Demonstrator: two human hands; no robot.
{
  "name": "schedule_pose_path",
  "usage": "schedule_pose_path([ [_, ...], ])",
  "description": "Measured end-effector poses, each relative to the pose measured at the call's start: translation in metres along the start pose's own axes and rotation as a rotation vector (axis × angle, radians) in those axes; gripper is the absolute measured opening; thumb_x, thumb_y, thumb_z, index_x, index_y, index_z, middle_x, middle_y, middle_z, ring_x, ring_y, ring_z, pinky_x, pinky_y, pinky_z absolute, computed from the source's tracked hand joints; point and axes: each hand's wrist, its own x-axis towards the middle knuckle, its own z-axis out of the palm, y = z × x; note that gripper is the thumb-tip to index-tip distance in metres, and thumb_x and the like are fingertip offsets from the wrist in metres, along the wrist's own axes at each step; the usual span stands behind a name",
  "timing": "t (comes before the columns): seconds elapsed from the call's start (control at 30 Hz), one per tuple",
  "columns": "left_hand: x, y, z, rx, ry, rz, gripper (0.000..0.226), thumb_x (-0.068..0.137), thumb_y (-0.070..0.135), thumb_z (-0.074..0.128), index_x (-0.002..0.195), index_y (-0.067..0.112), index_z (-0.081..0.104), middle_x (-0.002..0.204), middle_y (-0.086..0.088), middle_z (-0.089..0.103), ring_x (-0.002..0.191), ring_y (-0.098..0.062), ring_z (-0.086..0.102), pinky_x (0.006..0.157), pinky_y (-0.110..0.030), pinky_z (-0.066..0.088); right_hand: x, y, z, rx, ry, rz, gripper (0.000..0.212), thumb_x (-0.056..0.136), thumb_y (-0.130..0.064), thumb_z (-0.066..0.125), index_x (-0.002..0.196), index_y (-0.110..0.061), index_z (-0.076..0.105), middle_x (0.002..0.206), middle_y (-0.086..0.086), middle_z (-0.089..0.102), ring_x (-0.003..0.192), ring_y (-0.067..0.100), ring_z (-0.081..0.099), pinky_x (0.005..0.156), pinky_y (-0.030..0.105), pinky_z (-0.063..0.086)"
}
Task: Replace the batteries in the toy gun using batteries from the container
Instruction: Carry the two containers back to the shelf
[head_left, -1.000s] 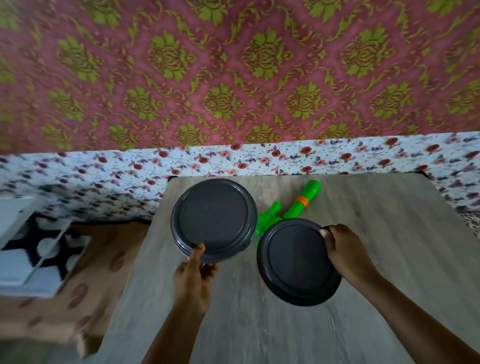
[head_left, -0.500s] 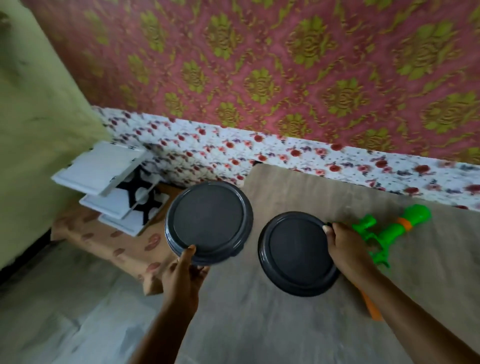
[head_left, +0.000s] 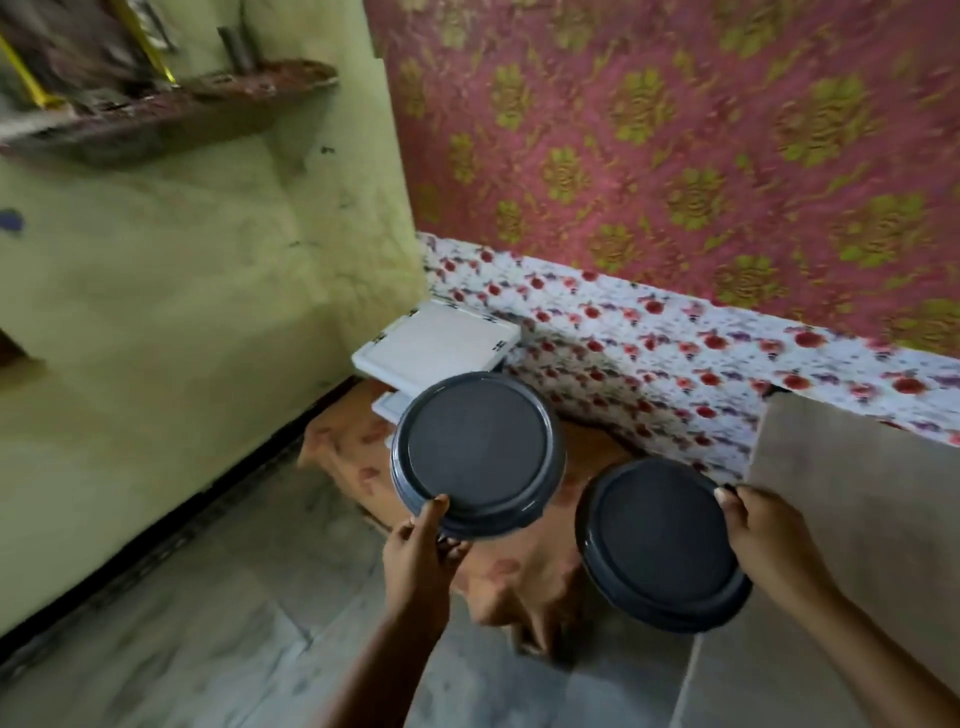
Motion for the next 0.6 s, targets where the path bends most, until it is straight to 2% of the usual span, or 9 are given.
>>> schedule_pose_path([
  [0.07,0.017,0.023,-0.022,0.011,0.028,0.010,0.005,0.091,0.008,0.055,0.087,0.007,0.056,0.078,-0.013,0.059,0.068,-0.021,0.057,0.058,-0.027,0.054,0.008,-0.032,0.017,-0.015,-0.033,-0.013,0.038,0.097,-0.020,0.038,0.060,-0.013,0.040,0.061,0.005,0.041,0.057,0.022,0.042,0.053,0.035,0.030],
  [0.13,0.032,0.042,-0.037,0.006,0.049,0.013,0.006,0.091,0.010,0.056,0.086,0.007,0.055,0.080,-0.012,0.060,0.071,-0.021,0.058,0.067,-0.031,0.051,0.018,-0.056,0.032,-0.019,-0.068,0.004,0.039,0.098,-0.023,0.036,0.061,-0.010,0.041,0.060,0.007,0.041,0.055,0.023,0.041,0.051,0.034,0.029],
  [0.23,0.062,0.066,-0.054,-0.022,0.081,0.004,0.008,0.091,0.012,0.057,0.085,0.007,0.055,0.080,-0.013,0.060,0.072,-0.021,0.059,0.067,-0.030,0.052,0.037,-0.091,0.058,-0.034,-0.084,0.010,0.042,0.098,-0.024,0.035,0.059,-0.011,0.038,0.057,0.007,0.039,0.051,0.020,0.038,0.048,0.031,0.026],
  [0.33,0.094,0.085,-0.062,-0.060,0.106,-0.014,0.009,0.091,0.011,0.057,0.085,0.005,0.054,0.085,-0.015,0.061,0.078,-0.023,0.060,0.074,-0.033,0.051,0.057,-0.121,0.078,-0.075,-0.088,-0.011,0.040,0.098,-0.023,0.035,0.059,-0.015,0.037,0.062,0.003,0.040,0.056,0.019,0.041,0.047,0.027,0.025],
  [0.4,0.119,0.095,-0.064,-0.063,0.107,-0.027,0.009,0.090,0.011,0.058,0.085,0.005,0.054,0.088,-0.016,0.062,0.081,-0.024,0.061,0.074,-0.033,0.051,0.072,-0.136,0.091,-0.115,-0.088,-0.028,0.035,0.098,-0.022,0.034,0.068,-0.012,0.049,0.073,0.005,0.049,0.071,0.027,0.050,0.052,0.027,0.028],
  [0.43,0.132,0.100,-0.063,-0.061,0.102,-0.029,0.008,0.090,0.011,0.058,0.085,0.005,0.055,0.088,-0.017,0.062,0.081,-0.024,0.061,0.073,-0.033,0.052,0.081,-0.143,0.097,-0.139,-0.086,-0.033,0.034,0.098,-0.022,0.034,0.083,-0.003,0.058,0.087,0.012,0.055,0.083,0.031,0.053,0.059,0.029,0.032],
  [0.5,0.159,0.112,-0.058,-0.061,0.086,-0.028,0.008,0.090,0.010,0.059,0.085,0.005,0.055,0.087,-0.016,0.062,0.080,-0.024,0.062,0.068,-0.033,0.057,0.101,-0.156,0.111,-0.178,-0.079,-0.052,0.037,0.098,-0.021,0.033,0.107,0.006,0.057,0.112,0.021,0.055,0.098,0.034,0.054,0.070,0.030,0.035],
  [0.6,0.193,0.132,-0.049,-0.043,0.074,-0.034,0.009,0.090,0.009,0.058,0.081,0.006,0.055,0.081,-0.015,0.062,0.076,-0.024,0.061,0.068,-0.033,0.056,0.125,-0.174,0.130,-0.229,-0.079,-0.066,0.036,0.098,-0.021,0.033,0.102,0.006,0.056,0.111,0.020,0.054,0.095,0.033,0.054,0.068,0.030,0.033],
])
